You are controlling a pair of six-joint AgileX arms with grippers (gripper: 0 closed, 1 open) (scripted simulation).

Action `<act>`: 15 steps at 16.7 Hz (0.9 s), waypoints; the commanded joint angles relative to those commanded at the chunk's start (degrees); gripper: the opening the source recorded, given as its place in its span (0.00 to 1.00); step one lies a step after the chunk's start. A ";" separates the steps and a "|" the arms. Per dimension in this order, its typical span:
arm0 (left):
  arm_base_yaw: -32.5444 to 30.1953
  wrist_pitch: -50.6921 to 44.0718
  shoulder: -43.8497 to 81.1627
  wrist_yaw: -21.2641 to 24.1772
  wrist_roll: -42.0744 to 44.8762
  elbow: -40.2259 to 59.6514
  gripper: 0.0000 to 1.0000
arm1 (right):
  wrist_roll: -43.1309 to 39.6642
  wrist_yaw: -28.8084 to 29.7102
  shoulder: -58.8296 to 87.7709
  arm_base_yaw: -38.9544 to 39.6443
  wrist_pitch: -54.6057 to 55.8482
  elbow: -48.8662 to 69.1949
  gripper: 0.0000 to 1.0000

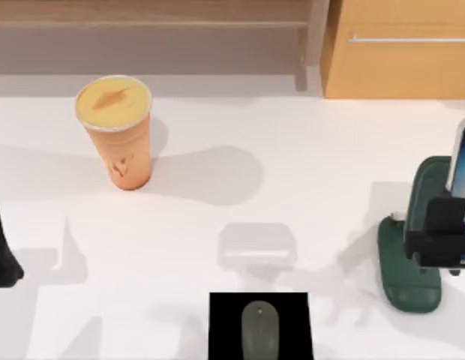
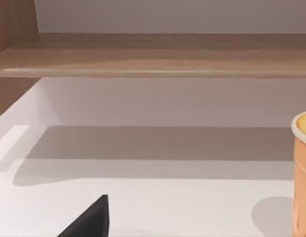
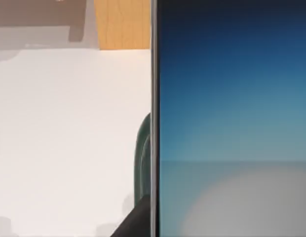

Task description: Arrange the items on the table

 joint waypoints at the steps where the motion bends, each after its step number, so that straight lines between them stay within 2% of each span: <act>1: 0.00 0.00 0.00 0.00 0.00 0.00 1.00 | 0.45 0.43 -0.50 0.79 0.80 -1.18 0.00; 10: 0.00 0.00 0.00 0.00 0.00 0.00 1.00 | 0.74 0.51 -0.77 1.09 2.16 -1.64 0.00; 15: 0.00 0.00 0.00 0.00 0.00 0.00 1.00 | -1.19 -1.82 -0.96 0.24 10.12 8.37 0.00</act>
